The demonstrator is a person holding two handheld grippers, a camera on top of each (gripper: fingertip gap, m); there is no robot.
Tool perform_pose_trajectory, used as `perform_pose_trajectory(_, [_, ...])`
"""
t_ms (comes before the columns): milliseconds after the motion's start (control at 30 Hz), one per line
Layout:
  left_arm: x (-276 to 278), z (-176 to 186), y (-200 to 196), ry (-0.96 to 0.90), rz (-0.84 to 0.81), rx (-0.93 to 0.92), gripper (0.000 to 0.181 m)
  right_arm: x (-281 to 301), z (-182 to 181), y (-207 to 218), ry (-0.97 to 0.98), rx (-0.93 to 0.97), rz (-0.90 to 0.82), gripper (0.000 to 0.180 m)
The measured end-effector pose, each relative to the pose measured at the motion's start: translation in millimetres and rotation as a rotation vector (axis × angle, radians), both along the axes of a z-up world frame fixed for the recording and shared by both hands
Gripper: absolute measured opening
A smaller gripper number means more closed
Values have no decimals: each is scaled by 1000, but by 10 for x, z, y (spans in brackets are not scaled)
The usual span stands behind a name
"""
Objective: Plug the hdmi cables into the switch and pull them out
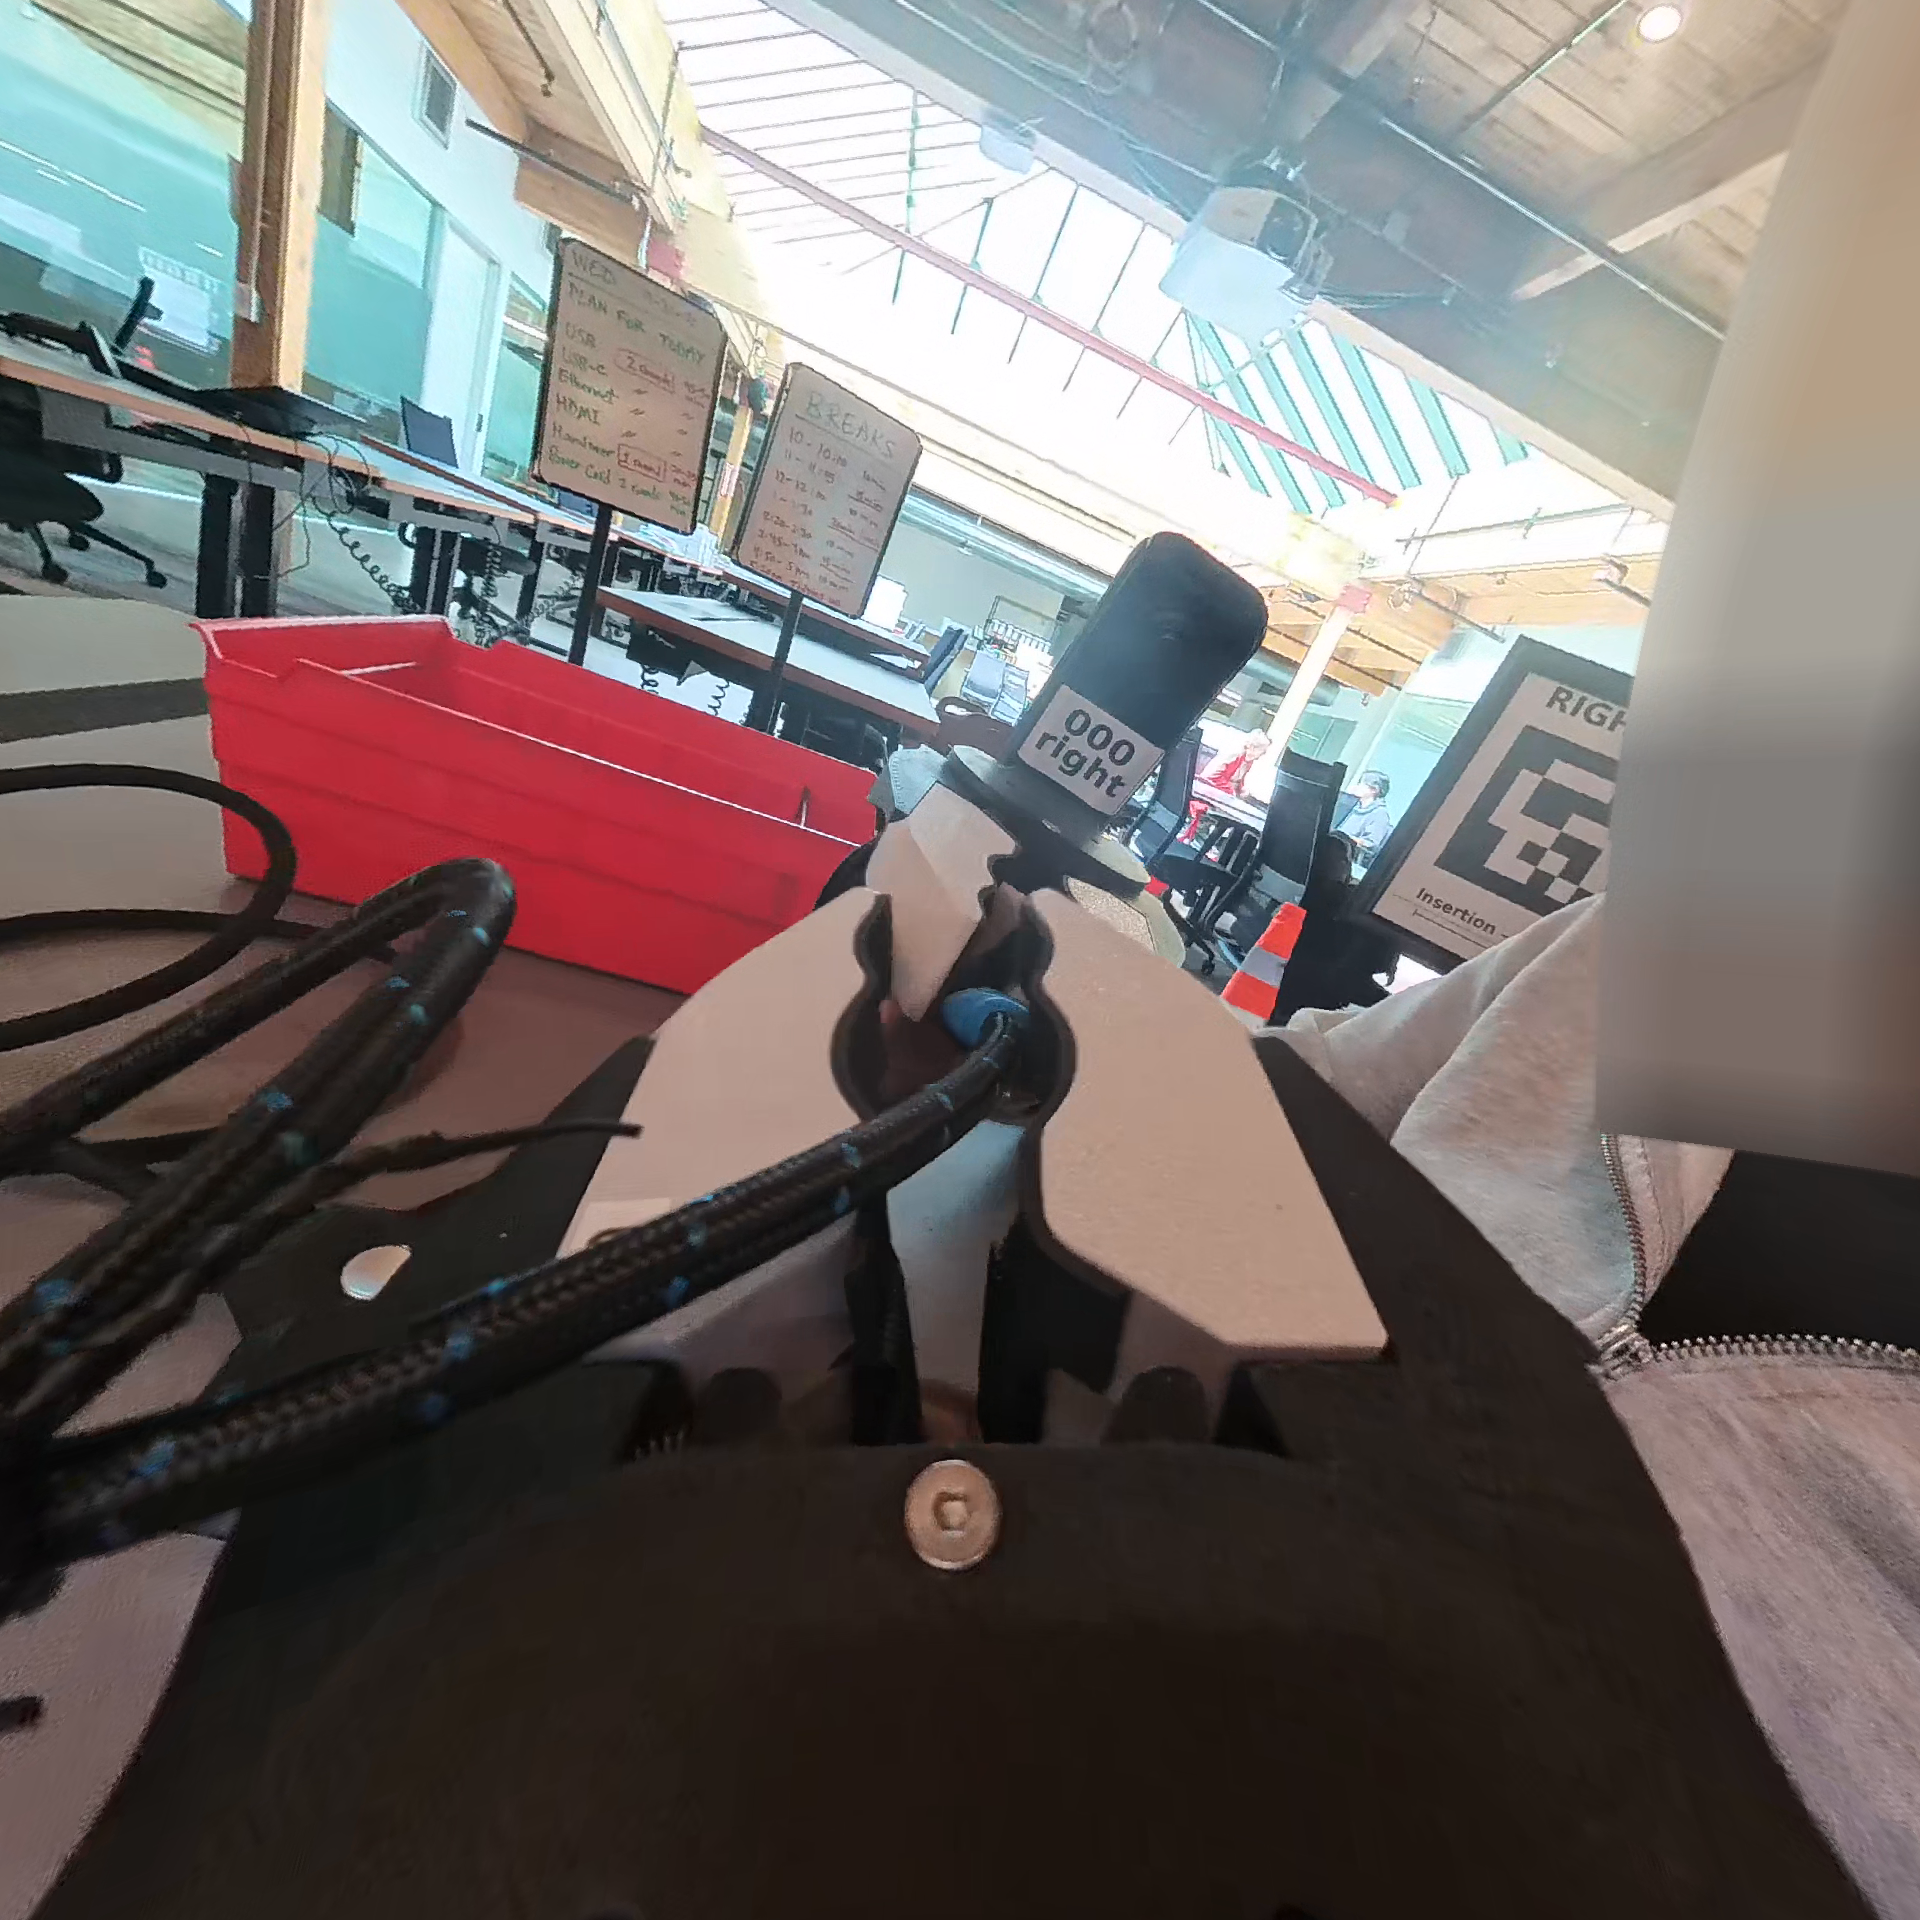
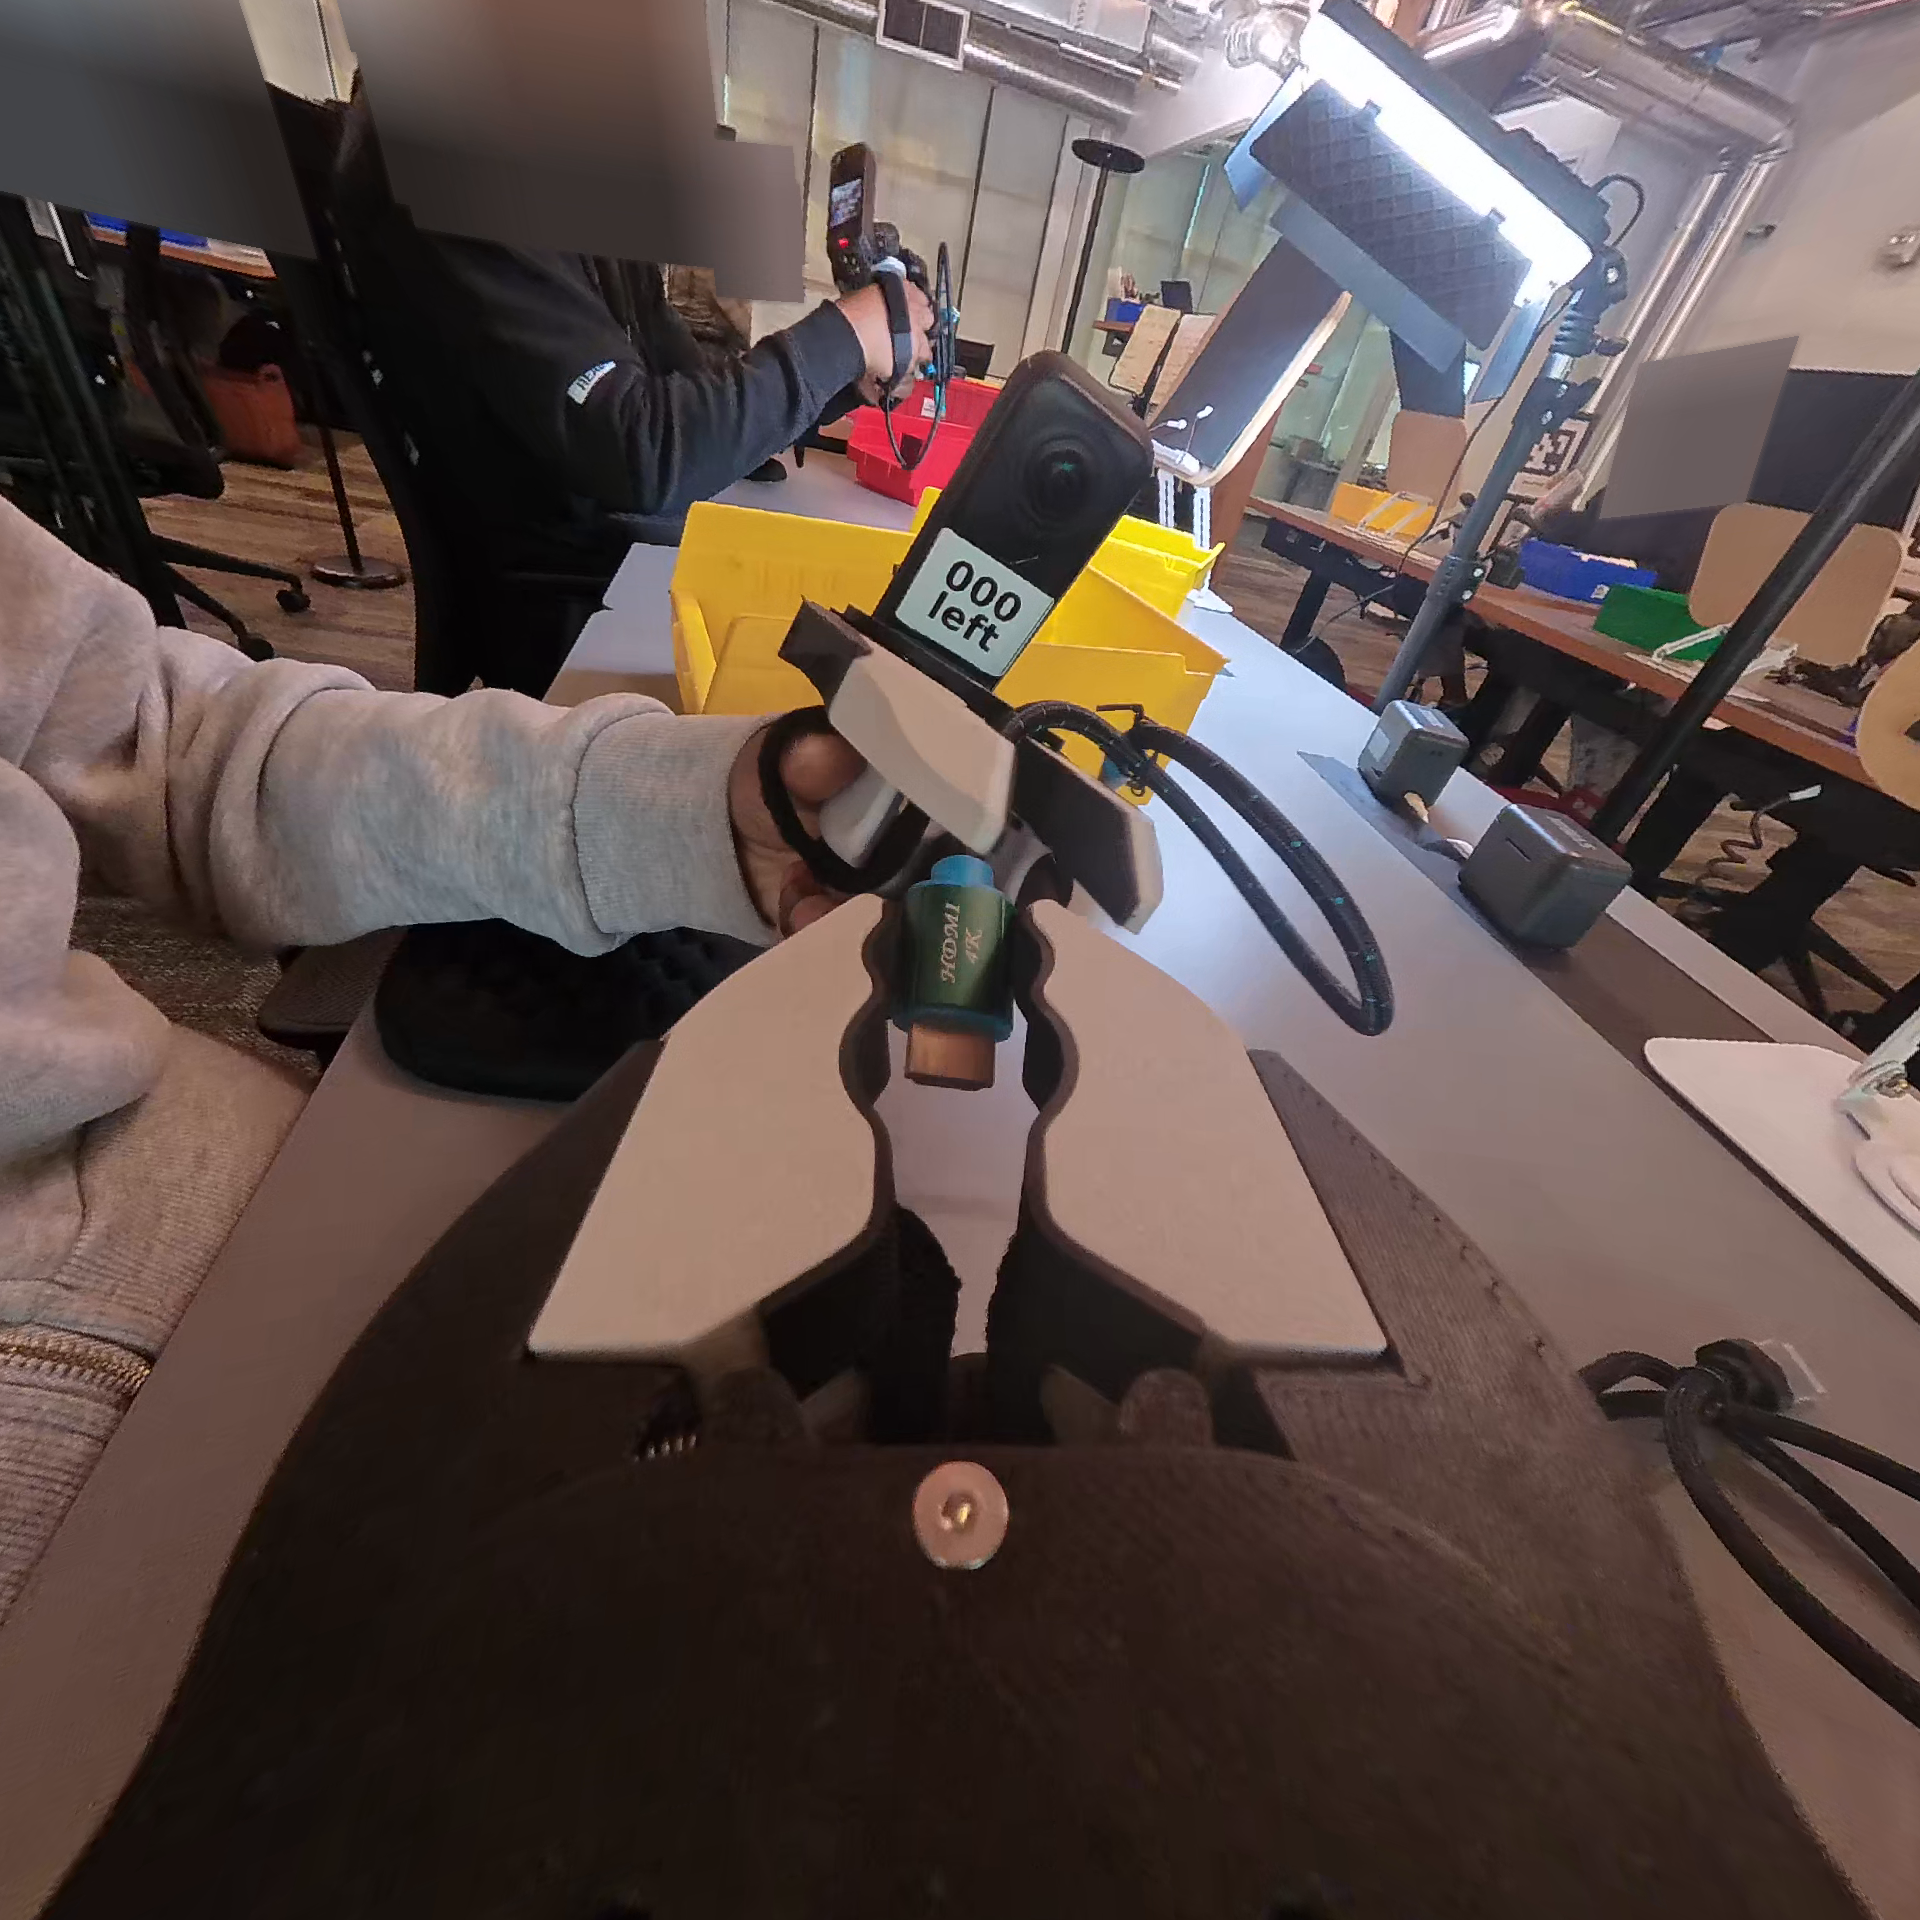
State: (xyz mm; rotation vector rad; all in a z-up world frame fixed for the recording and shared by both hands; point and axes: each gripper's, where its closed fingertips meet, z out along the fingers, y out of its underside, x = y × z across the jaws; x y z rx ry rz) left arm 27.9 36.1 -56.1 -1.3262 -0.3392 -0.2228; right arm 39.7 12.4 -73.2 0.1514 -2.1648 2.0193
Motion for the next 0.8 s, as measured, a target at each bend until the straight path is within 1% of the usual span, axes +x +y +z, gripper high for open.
perform_pose_trajectory(33, [-1, 9, -2, -2, 0, 9, 24, 2, -4, -2, -1, 2, 2, 21])
perform_pose_trajectory(100, [24, 38, -6, -4, -21, 41, 17, 10, -12, -9, -2, 6, 5, 21])
perform_pose_trajectory(200, [122, 101, 4, 2, -92, 92, 1, 12, -49, -22, -19, 23, 13, 21])
perform_pose_trajectory(267, [122, 102, 8, 40, -67, 81, 1, 15, -48, -23, -21, 20, 15, 21])
perform_pose_trajectory(400, [148, 102, 7, 53, -75, 57, 1, 28, -38, -30, 2, 17, 13, 21])
perform_pose_trajectory(533, [167, 120, 10, 100, -63, 59, 1, 41, -27, -31, -21, 7, 29, 20])
perform_pose_trajectory(800, [234, 159, 8, 177, -64, 62, 0, 85, 8, -36, -6, -21, 50, 20])
